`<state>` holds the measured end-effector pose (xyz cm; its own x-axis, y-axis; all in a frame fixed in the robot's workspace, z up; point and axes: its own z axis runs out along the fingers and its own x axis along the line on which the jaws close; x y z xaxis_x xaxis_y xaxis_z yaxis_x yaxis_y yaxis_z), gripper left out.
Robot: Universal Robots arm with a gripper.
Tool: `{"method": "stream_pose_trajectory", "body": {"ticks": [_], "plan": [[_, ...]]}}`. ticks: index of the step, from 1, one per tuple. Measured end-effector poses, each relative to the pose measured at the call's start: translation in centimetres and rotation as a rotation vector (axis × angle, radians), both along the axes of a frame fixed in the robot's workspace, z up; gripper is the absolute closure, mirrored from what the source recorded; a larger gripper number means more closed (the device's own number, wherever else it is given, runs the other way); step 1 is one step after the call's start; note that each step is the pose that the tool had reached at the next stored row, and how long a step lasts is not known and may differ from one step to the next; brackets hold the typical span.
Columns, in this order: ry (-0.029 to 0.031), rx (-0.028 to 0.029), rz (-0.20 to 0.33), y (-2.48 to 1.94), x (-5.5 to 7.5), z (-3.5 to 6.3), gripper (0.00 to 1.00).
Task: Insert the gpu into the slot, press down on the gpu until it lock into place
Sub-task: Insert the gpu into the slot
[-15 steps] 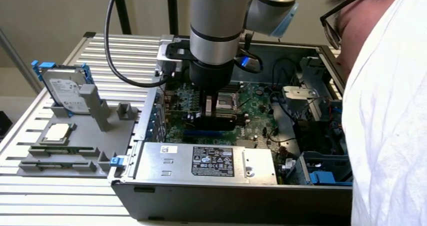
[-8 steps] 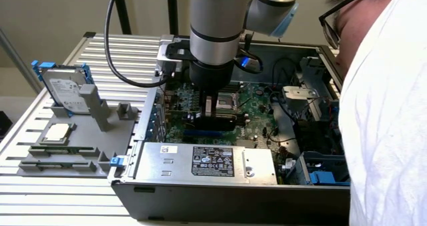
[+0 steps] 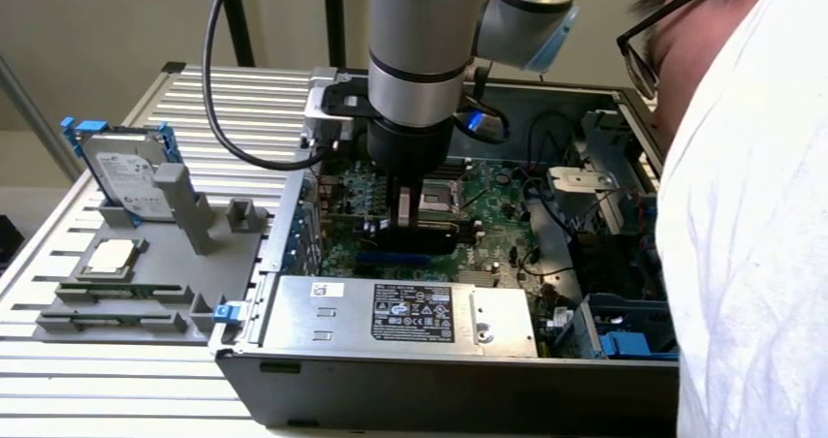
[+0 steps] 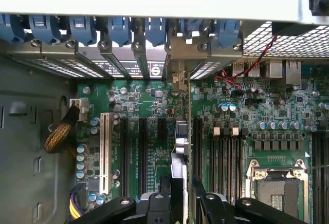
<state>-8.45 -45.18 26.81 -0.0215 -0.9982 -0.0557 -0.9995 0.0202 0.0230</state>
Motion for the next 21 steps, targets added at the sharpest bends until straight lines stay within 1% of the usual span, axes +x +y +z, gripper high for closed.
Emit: {"method": "stream_pose_trajectory", "body": {"ticks": [12,21], "plan": [[0.0,0.0,0.0,-0.02,-0.07,-0.38,0.74],[0.0001,-0.0002,0.0,-0.12,-0.06,-0.52,0.74]]}}
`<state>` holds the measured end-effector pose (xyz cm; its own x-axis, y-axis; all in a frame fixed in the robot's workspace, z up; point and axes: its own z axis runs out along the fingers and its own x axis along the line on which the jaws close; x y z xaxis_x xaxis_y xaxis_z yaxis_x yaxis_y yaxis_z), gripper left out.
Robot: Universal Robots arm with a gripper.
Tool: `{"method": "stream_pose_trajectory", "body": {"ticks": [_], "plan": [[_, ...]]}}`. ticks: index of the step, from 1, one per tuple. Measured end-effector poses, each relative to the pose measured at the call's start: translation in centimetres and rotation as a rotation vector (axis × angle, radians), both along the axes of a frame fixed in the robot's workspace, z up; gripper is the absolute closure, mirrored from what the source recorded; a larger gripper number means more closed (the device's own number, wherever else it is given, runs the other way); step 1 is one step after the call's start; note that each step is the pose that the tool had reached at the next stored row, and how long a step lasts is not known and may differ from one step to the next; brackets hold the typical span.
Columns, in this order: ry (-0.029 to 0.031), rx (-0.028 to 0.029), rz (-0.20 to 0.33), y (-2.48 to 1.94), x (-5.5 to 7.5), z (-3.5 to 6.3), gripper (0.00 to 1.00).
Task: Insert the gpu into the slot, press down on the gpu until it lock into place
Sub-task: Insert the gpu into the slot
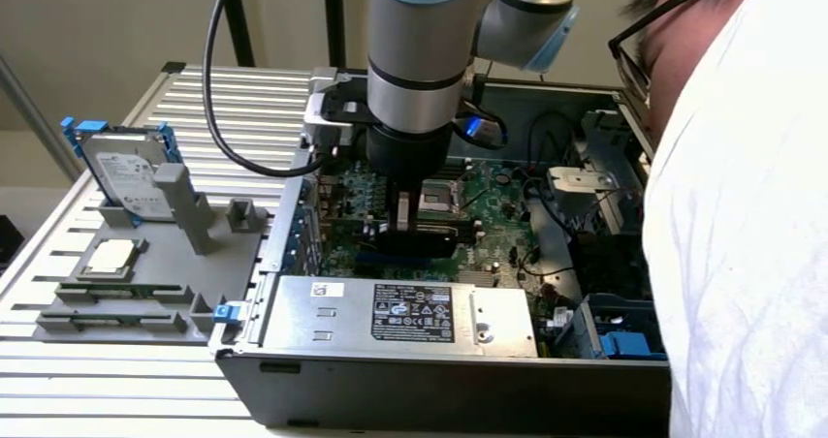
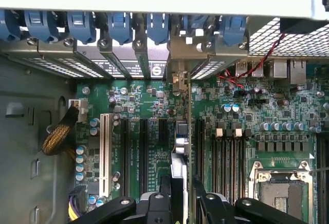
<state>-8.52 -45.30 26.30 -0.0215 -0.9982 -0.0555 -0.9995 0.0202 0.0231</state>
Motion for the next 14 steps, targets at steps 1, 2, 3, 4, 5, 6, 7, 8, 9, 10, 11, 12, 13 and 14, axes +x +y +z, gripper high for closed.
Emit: {"method": "stream_pose_trajectory", "body": {"ticks": [1,2,3,4,5,6,7,8,9,10,11,12,13,14], "plan": [[0.0,0.0001,0.0,0.0,0.0,-0.01,0.74],[0.0,0.0,0.0,0.0,0.0,-0.01,0.74],[0.0,0.0,0.0,0.0,0.0,-0.02,0.74],[0.0,0.0,0.0,0.0,0.0,-0.03,0.74],[0.0,0.0,0.0,0.0,0.0,-0.03,0.74],[0.0001,0.0002,0.0,0.0,0.0,-0.04,0.74],[0.0001,0.0002,-0.001,0.0,0.0,-0.05,0.74],[0.0001,0.0001,-0.001,0.0,0.0,-0.05,0.74],[0.0002,0.0002,-0.001,0.0,0.0,-0.06,0.74],[0.0003,0.0002,-0.002,0.01,0.0,-0.06,0.74],[0.0004,0.0004,-0.002,0.01,0.0,-0.07,0.74],[0.0008,0.0003,-0.002,0.02,0.0,-0.07,0.74],[0.0011,0.0004,-0.003,0.03,0.0,-0.08,0.74],[0.0017,0.0002,-0.003,0.04,0.01,-0.06,0.74]]}}
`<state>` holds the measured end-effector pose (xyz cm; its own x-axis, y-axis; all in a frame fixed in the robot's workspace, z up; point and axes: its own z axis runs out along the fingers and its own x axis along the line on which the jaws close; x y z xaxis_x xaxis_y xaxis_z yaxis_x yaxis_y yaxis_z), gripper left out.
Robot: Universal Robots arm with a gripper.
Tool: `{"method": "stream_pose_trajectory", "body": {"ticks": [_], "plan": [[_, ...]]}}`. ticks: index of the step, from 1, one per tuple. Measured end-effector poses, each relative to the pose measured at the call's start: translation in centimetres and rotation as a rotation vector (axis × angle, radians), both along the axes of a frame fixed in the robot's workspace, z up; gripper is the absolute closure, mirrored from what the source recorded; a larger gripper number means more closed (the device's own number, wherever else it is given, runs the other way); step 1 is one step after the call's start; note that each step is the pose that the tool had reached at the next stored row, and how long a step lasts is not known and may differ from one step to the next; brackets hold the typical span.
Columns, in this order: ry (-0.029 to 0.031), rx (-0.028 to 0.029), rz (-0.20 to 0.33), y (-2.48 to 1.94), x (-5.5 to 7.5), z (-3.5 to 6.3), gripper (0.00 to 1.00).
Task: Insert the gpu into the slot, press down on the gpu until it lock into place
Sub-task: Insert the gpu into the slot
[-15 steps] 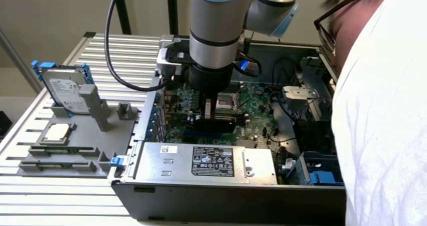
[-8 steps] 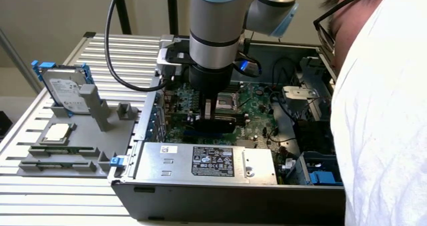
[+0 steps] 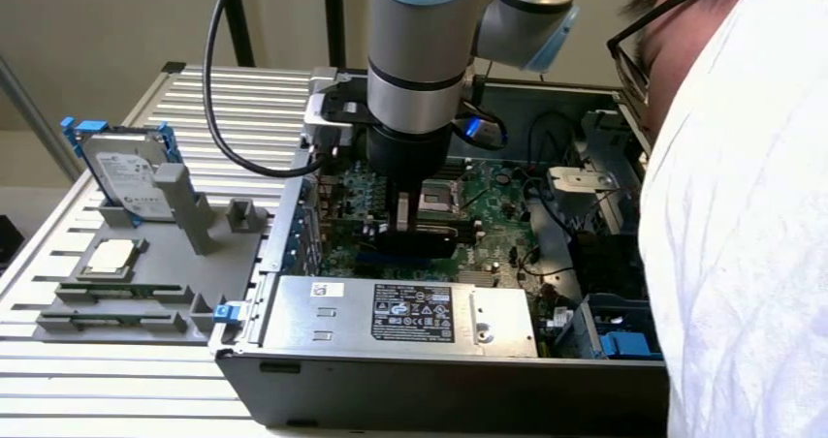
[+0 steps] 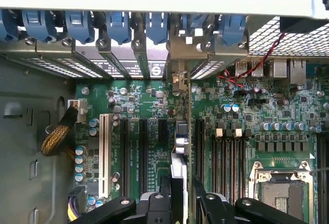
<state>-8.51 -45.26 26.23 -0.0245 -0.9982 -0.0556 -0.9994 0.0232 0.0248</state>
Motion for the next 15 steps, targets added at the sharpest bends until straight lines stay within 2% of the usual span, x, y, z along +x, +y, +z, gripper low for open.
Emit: {"method": "stream_pose_trajectory", "body": {"ticks": [7,15], "plan": [[0.0032,0.0,-0.001,0.05,-0.01,-0.02,0.74],[0.0041,0.0004,-0.001,0.04,0.0,-0.16,0.74]]}}
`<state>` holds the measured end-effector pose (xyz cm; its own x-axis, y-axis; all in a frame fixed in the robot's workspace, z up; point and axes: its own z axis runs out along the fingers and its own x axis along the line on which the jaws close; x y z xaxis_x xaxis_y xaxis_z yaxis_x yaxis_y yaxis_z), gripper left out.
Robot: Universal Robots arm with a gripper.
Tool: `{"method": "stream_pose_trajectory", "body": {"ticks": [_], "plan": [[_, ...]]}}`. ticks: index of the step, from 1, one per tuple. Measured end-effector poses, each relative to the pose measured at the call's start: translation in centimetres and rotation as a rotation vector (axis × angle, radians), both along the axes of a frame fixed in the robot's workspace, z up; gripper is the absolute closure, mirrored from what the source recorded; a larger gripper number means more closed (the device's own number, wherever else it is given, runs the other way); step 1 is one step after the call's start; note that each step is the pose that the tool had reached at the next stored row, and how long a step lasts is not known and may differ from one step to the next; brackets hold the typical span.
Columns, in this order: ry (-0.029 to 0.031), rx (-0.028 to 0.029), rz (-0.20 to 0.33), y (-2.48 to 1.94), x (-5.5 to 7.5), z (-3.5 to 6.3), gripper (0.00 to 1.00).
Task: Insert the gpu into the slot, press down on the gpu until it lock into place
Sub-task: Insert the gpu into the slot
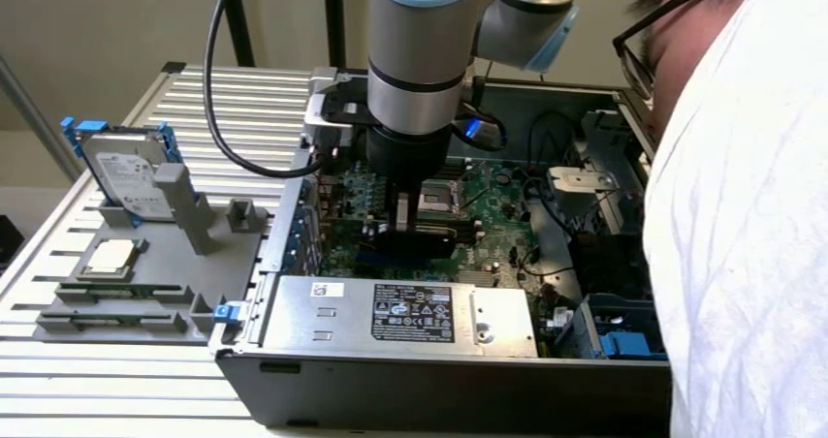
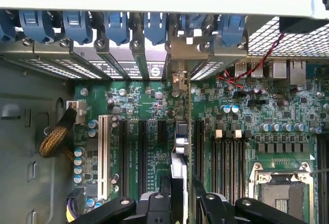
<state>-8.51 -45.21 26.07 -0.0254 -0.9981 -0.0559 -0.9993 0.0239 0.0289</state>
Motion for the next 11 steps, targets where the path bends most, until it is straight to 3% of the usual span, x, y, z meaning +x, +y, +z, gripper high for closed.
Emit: {"method": "stream_pose_trajectory", "body": {"ticks": [11], "plan": [[-0.0001,0.0001,0.0,0.0,0.0,-0.05,0.74]]}}
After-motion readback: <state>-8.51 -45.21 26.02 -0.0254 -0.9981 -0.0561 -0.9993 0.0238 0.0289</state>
